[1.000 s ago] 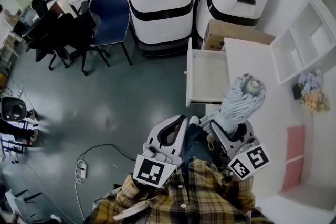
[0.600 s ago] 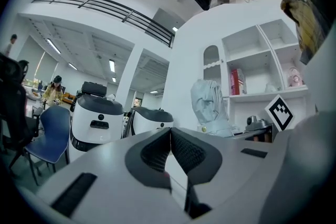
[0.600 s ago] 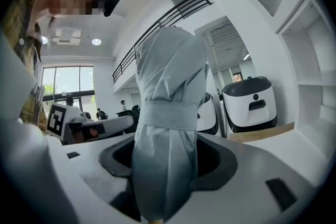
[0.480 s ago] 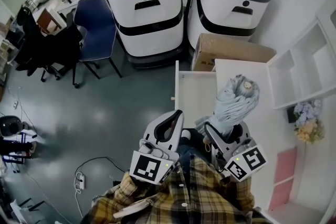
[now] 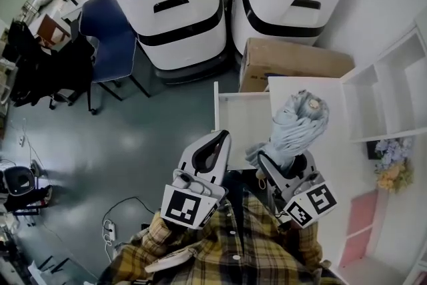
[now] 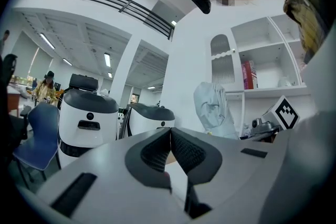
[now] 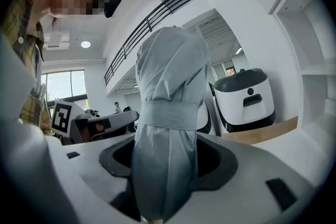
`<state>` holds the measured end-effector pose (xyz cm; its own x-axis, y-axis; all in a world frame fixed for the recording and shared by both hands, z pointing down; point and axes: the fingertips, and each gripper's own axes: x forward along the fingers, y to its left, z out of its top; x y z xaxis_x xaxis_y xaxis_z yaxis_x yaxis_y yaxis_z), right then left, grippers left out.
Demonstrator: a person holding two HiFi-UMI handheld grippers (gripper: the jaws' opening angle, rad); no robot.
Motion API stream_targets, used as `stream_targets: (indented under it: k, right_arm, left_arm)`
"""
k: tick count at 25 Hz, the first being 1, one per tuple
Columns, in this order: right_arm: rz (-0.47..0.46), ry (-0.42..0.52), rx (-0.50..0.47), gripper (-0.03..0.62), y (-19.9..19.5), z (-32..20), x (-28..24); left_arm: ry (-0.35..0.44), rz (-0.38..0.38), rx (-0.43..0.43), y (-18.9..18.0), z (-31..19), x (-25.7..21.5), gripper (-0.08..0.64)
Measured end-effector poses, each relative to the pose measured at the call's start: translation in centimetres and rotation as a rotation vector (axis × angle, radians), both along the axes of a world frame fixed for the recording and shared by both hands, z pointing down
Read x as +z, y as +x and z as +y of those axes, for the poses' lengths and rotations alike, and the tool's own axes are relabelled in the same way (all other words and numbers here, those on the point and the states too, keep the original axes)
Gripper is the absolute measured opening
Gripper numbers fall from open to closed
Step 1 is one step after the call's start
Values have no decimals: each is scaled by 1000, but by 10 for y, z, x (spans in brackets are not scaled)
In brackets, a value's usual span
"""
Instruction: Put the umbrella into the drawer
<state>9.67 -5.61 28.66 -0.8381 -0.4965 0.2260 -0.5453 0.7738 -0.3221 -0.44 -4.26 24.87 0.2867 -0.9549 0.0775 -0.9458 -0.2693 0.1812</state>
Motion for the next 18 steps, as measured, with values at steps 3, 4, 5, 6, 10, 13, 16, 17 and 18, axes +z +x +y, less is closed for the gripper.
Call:
stream_targets:
  k: [3, 4, 5, 6, 10, 13, 16, 17, 18]
  right_arm:
    - [10, 0, 14, 279, -5, -4, 2]
    - [13, 2, 19, 279, -6, -4, 1]
    - [15, 6, 26, 279, -8, -5, 1]
    - [16, 10, 34, 279, -11, -7, 0]
    - [20, 12, 49, 279, -24, -14, -2]
    - [35, 18, 46, 279, -33, -19, -1]
    - [41, 14, 51, 279, -38, -23, 1]
    - [41, 12, 53, 279, -39, -23, 1]
    - [43, 11, 55, 279, -39, -22, 0]
  left_arm:
    - [6, 1, 14, -6, -5, -1, 20]
    - [8, 3, 23, -7, -5, -1, 20]
    - [10, 4, 33, -9, -6, -2, 21]
    - [11, 2, 43, -10, -7, -2, 21]
    - [3, -4, 70, -18, -17, -5, 21]
    - [8, -1, 81, -23, -22, -5, 21]
    - [9, 8, 93, -24, -26, -2, 21]
    - [10, 12, 97, -24, -26, -1, 21]
    - [11, 16, 101, -24, -26, -1, 20]
